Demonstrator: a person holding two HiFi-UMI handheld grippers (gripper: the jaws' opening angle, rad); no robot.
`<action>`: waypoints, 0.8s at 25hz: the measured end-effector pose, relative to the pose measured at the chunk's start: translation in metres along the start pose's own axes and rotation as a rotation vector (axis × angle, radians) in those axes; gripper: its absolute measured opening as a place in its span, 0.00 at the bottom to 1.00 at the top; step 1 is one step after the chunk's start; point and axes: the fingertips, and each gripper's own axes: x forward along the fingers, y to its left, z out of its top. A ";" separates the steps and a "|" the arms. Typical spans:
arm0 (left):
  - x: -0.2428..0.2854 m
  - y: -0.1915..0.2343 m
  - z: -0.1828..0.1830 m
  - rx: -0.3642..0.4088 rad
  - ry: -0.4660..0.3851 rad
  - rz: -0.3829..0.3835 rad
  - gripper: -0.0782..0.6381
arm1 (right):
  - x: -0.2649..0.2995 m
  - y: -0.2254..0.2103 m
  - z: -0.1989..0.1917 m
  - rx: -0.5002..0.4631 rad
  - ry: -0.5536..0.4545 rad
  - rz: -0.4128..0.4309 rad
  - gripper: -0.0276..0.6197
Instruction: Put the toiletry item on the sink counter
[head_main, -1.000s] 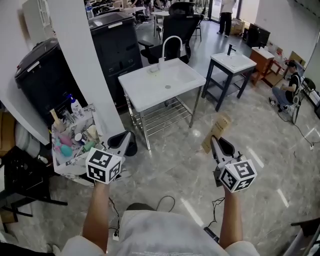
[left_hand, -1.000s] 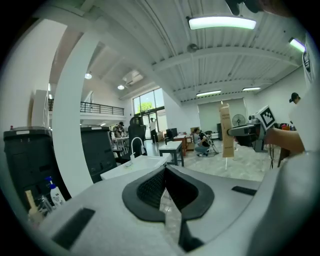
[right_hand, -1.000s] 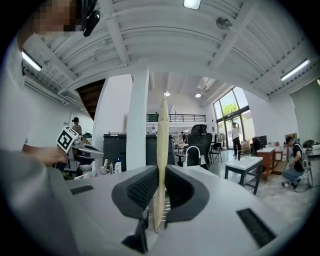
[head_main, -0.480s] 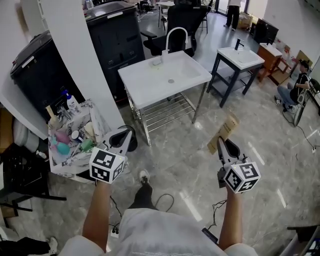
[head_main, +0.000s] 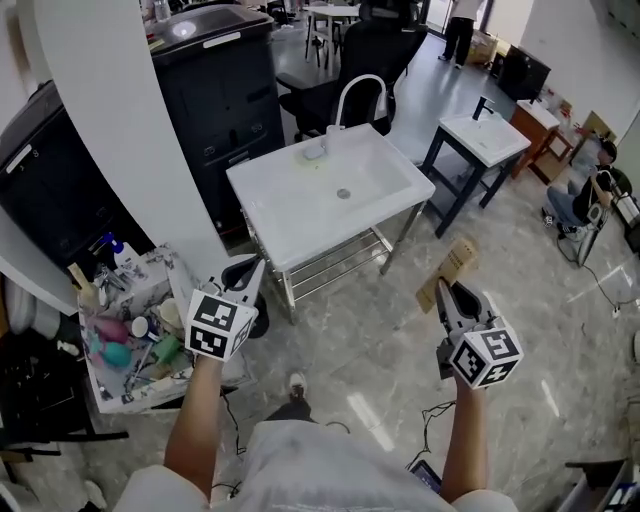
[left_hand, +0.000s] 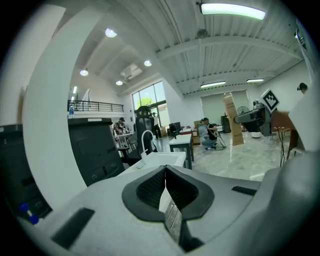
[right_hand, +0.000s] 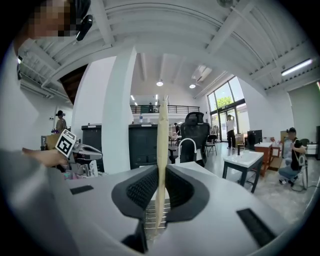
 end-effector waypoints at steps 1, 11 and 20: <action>0.009 0.014 0.001 0.003 -0.002 -0.001 0.12 | 0.016 0.001 0.003 -0.003 0.004 0.000 0.10; 0.085 0.116 -0.024 -0.085 0.022 -0.006 0.12 | 0.149 0.008 0.011 0.005 0.061 0.010 0.10; 0.125 0.158 -0.053 -0.160 0.055 0.015 0.12 | 0.233 0.018 -0.001 0.012 0.136 0.091 0.11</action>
